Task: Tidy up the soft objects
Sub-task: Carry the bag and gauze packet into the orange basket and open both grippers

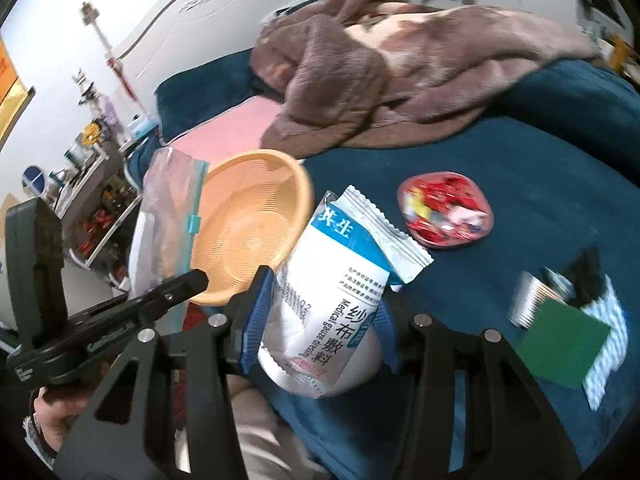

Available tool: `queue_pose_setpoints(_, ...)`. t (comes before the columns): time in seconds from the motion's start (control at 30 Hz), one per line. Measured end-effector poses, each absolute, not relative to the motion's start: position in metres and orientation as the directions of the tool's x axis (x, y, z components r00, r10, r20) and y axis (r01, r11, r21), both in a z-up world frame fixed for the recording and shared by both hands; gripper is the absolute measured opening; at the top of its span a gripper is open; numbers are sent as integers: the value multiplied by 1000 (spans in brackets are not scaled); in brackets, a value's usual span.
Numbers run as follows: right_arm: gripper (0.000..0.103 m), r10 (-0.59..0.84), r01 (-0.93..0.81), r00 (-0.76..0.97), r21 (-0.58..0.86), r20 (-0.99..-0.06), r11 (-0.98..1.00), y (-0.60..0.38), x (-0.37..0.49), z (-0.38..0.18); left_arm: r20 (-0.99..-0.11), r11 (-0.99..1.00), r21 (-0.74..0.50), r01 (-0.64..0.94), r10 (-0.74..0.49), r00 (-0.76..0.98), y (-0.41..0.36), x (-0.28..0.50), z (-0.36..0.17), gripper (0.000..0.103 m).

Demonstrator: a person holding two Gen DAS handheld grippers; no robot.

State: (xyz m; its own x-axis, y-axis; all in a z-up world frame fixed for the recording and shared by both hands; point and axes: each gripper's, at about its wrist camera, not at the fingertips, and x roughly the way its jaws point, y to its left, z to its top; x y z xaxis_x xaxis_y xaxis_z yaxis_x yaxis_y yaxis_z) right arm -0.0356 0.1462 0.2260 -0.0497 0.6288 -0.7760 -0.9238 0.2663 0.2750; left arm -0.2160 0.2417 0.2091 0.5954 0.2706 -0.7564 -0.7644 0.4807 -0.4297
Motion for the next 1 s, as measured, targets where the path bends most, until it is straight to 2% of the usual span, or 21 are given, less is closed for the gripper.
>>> queue_pose_setpoints(0.47, 52, 519, -886, -260, 415, -814, 207, 289, -78, 178, -847, 238, -390, -890, 286, 448, 361, -259, 151, 8)
queue_pose_setpoints(0.5, 53, 499, -874, -293, 440, -815, 207, 298, -79, 171, -852, 225, -382, -896, 289, 436, 369, -261, 148, 12)
queue_pose_setpoints(0.53, 56, 485, -867, -311, 453, -817, 207, 302, -80, 167, -856, 219, -375, -901, 291, 428, 373, -262, 147, 28)
queue_pose_setpoints(0.57, 63, 463, -862, -324, 459, -825, 216, 307, -80, 162, -861, 216, -364, -906, 292, 416, 376, -262, 145, 63)
queue_pose_setpoints(0.6, 68, 451, -859, -323, 457, -832, 229, 309, -80, 158, -872, 211, -342, -916, 293, 393, 381, -262, 142, 76)
queue_pose_setpoints(0.63, 81, 466, -849, -322, 469, -824, 242, 308, -76, 159, -878, 207, -323, -923, 297, 374, 383, -262, 141, 94)
queue_pose_setpoints(0.67, 91, 474, -849, -309, 464, -824, 253, 308, -72, 159, -884, 194, -295, -936, 316, 344, 384, -263, 141, 103)
queue_pose_setpoints(0.73, 95, 497, -848, -296, 464, -816, 257, 304, -66, 163, -885, 169, -245, -955, 362, 291, 384, -268, 143, 102)
queue_pose_setpoints(0.9, 98, 505, -840, -306, 478, -807, 256, 296, -59, 170, -882, 168, -225, -960, 384, 274, 380, -274, 149, 102)
queue_pose_setpoints(1.0, 103, 509, -856, -277, 450, -815, 255, 291, -63, 176, -877, 184, -200, -962, 405, 259, 373, -273, 157, 102)
